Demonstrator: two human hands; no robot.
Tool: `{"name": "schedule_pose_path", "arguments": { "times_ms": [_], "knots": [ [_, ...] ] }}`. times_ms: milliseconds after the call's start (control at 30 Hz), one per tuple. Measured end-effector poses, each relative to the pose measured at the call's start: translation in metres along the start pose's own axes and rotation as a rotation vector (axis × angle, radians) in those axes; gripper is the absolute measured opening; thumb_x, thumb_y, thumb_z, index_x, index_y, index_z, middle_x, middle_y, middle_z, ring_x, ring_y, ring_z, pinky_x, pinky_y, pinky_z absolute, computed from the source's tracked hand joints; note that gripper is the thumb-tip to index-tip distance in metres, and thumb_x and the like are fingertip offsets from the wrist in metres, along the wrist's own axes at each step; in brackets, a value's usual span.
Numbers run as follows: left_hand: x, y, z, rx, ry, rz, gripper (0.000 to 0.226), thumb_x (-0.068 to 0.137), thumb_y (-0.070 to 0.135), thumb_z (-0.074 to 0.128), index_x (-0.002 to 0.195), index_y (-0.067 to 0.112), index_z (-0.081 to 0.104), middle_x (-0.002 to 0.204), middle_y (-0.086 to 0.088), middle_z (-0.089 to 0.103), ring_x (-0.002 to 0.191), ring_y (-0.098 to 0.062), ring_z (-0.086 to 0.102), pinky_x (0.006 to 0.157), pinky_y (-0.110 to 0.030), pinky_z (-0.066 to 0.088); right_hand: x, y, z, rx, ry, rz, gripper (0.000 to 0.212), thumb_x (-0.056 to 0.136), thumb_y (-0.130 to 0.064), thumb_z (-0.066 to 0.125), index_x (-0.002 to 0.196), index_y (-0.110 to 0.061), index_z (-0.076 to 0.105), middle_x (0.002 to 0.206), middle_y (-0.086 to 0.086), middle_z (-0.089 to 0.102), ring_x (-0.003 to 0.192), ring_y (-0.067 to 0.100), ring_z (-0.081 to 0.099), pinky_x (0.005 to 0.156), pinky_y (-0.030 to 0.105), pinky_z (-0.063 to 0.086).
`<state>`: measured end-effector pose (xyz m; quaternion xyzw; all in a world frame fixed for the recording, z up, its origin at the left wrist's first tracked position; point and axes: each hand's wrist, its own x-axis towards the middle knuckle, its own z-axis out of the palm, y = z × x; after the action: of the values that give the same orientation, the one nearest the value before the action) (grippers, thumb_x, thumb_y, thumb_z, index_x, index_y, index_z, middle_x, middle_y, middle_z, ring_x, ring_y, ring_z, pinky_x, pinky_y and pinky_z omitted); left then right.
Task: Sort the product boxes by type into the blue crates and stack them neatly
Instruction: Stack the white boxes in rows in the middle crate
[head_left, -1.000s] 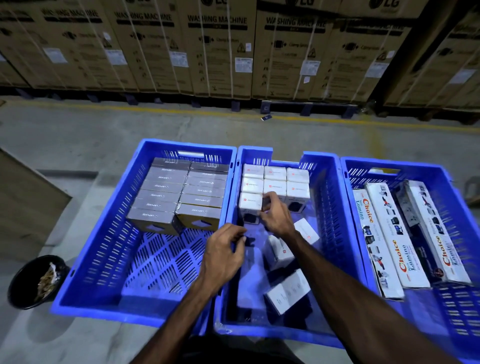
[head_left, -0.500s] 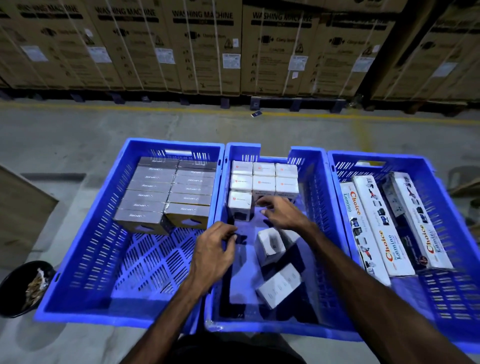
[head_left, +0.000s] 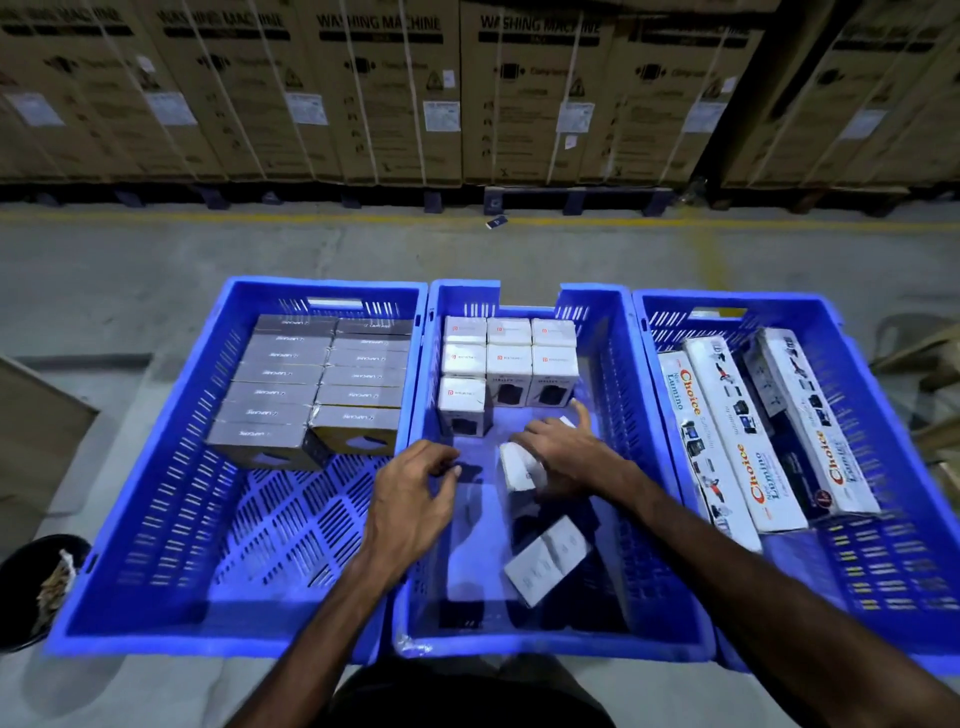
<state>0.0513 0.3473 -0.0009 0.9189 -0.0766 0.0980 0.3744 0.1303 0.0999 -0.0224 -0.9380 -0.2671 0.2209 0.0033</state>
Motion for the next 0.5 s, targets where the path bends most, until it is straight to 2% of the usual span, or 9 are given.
{"name": "schedule_pose_path", "arguments": {
  "times_ms": [67, 100, 167, 200, 300, 367, 433, 500],
  "knots": [
    [0.002, 0.005, -0.001, -0.030, -0.019, -0.054, 0.020, 0.091, 0.017, 0.076, 0.111, 0.017, 0.076, 0.102, 0.005, 0.074, 0.088, -0.006, 0.066, 0.084, -0.033, 0.059, 0.001, 0.002, -0.018, 0.205, 0.002, 0.084, 0.077, 0.078, -0.065, 0.073, 0.143, -0.031, 0.048, 0.136, 0.000, 0.055, 0.136, 0.023, 0.048, 0.116, 0.065, 0.010],
    [0.003, 0.008, -0.001, -0.059, -0.032, -0.081, 0.026, 0.091, 0.019, 0.077, 0.117, 0.018, 0.074, 0.106, 0.006, 0.073, 0.091, -0.006, 0.066, 0.087, -0.033, 0.059, 0.000, 0.003, -0.030, 0.272, 0.048, 0.110, 0.074, 0.076, -0.073, 0.069, 0.136, -0.034, 0.052, 0.133, -0.001, 0.058, 0.132, 0.023, 0.051, 0.114, 0.059, 0.018],
    [0.006, 0.014, 0.001, -0.112, -0.074, -0.131, 0.043, 0.090, 0.028, 0.079, 0.131, 0.021, 0.068, 0.116, 0.007, 0.068, 0.099, -0.007, 0.065, 0.092, -0.031, 0.056, -0.006, 0.002, -0.050, 0.322, 0.202, 0.132, 0.065, 0.077, -0.084, 0.058, 0.121, -0.036, 0.058, 0.124, -0.003, 0.067, 0.121, 0.025, 0.060, 0.100, 0.048, 0.035],
    [0.007, 0.017, 0.003, -0.131, -0.110, -0.148, 0.054, 0.088, 0.034, 0.080, 0.138, 0.024, 0.062, 0.123, 0.008, 0.065, 0.105, -0.008, 0.063, 0.095, -0.030, 0.054, -0.010, 0.000, -0.059, 0.348, 0.268, 0.152, 0.067, 0.078, -0.087, 0.052, 0.119, -0.034, 0.061, 0.123, -0.003, 0.070, 0.117, 0.027, 0.063, 0.093, 0.044, 0.042],
    [0.009, 0.023, 0.013, -0.140, -0.226, -0.143, 0.078, 0.084, 0.049, 0.080, 0.150, 0.031, 0.045, 0.141, 0.011, 0.054, 0.124, -0.008, 0.054, 0.104, -0.030, 0.046, -0.016, -0.009, -0.080, 0.476, 0.318, 0.304, 0.082, 0.076, -0.097, 0.035, 0.123, -0.036, 0.065, 0.128, -0.005, 0.071, 0.120, 0.029, 0.064, 0.094, 0.044, 0.051],
    [0.012, 0.026, 0.018, -0.176, -0.239, -0.148, 0.081, 0.082, 0.047, 0.080, 0.152, 0.030, 0.042, 0.147, 0.011, 0.053, 0.132, -0.009, 0.053, 0.108, -0.036, 0.047, -0.016, -0.015, -0.089, 0.494, 0.294, 0.364, 0.092, 0.071, -0.103, 0.025, 0.103, -0.030, 0.071, 0.115, -0.003, 0.074, 0.110, 0.031, 0.066, 0.093, 0.046, 0.053],
    [0.018, 0.030, 0.019, -0.313, -0.233, -0.232, 0.078, 0.078, 0.040, 0.080, 0.148, 0.030, 0.046, 0.142, 0.010, 0.060, 0.126, -0.010, 0.061, 0.101, -0.040, 0.054, -0.018, -0.018, -0.095, 0.500, 0.274, 0.378, 0.097, 0.072, -0.104, 0.019, 0.085, -0.022, 0.069, 0.095, -0.001, 0.075, 0.096, 0.030, 0.067, 0.089, 0.045, 0.054],
    [0.023, 0.030, 0.017, -0.481, -0.239, -0.333, 0.076, 0.074, 0.032, 0.083, 0.143, 0.030, 0.052, 0.130, 0.006, 0.067, 0.114, -0.013, 0.067, 0.092, -0.044, 0.060, -0.017, -0.013, -0.100, 0.594, 0.232, 0.340, 0.101, 0.075, -0.102, 0.019, 0.091, -0.016, 0.070, 0.090, 0.003, 0.075, 0.092, 0.028, 0.068, 0.088, 0.043, 0.054]
  ]
}}
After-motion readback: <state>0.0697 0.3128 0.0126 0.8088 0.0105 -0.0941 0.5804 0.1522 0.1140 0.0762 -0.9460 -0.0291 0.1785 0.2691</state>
